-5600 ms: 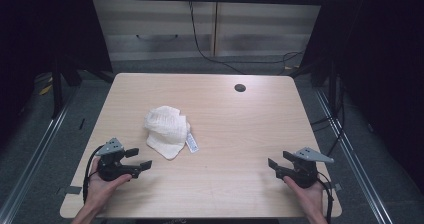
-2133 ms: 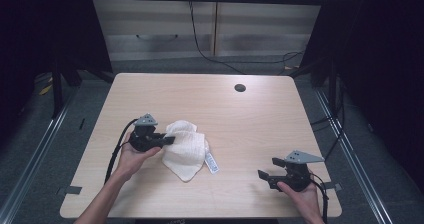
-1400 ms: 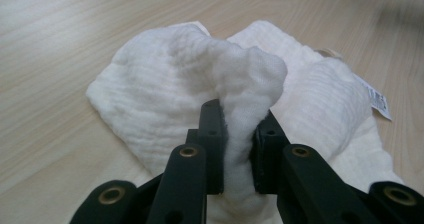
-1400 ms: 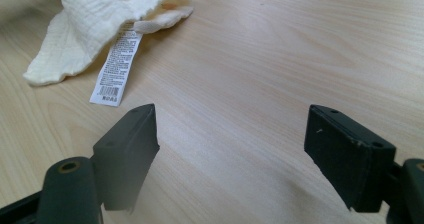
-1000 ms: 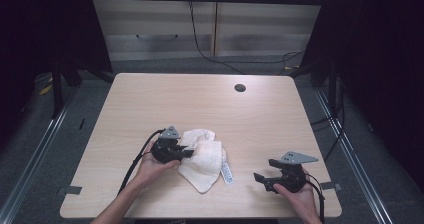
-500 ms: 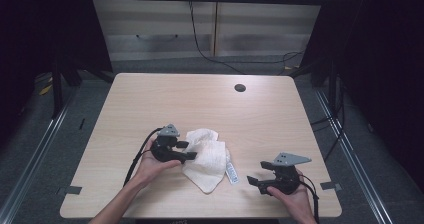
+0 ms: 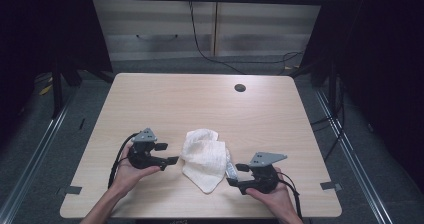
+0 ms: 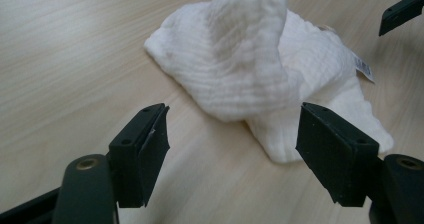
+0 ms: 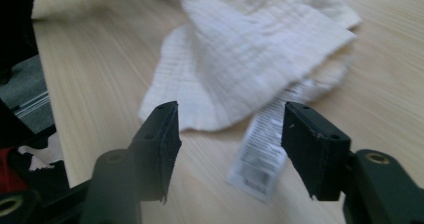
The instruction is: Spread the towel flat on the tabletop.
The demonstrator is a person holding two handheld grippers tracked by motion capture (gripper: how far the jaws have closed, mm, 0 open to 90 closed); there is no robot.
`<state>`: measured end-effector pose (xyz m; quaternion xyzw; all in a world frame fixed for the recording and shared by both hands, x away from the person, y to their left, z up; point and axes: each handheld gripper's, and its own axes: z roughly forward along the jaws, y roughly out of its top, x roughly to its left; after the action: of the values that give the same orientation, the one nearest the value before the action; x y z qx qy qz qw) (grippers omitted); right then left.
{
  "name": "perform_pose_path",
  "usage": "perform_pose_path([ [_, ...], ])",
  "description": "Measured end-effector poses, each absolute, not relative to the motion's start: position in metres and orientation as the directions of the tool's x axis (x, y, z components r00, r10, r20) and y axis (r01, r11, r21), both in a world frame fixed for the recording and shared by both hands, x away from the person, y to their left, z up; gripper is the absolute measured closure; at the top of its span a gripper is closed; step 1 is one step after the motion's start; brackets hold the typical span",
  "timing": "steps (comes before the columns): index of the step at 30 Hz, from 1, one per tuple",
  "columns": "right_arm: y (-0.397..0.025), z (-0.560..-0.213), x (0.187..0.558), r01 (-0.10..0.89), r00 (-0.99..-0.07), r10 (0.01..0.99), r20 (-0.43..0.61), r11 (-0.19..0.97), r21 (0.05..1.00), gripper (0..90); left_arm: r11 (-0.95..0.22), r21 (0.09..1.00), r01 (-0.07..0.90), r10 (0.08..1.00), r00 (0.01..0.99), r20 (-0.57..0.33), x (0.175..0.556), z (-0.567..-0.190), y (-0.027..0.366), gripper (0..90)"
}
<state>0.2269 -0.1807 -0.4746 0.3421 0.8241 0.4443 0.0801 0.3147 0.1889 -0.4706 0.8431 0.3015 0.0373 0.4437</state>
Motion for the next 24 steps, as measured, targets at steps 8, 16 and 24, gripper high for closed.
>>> perform_pose_path([
  [8, -0.134, -0.477, 0.241, 0.448, -0.837, 0.517, 0.180, 0.458, 0.768, 65.6, -0.406, 0.772, 0.489, 0.563, 0.799, -0.210, 0.296, -0.480, 0.210, 27.5],
  [16, -0.112, -0.492, 0.240, 0.423, -0.877, 0.443, 0.188, 0.524, 0.740, 69.9, -0.375, 0.780, 0.501, 0.578, 0.784, -0.226, 0.295, -0.485, 0.219, 26.5],
  [24, -0.109, -0.500, 0.232, 0.411, -0.889, 0.422, 0.178, 0.563, 0.718, 67.3, -0.357, 0.786, 0.505, 0.594, 0.772, -0.227, 0.293, -0.486, 0.222, 27.1],
])
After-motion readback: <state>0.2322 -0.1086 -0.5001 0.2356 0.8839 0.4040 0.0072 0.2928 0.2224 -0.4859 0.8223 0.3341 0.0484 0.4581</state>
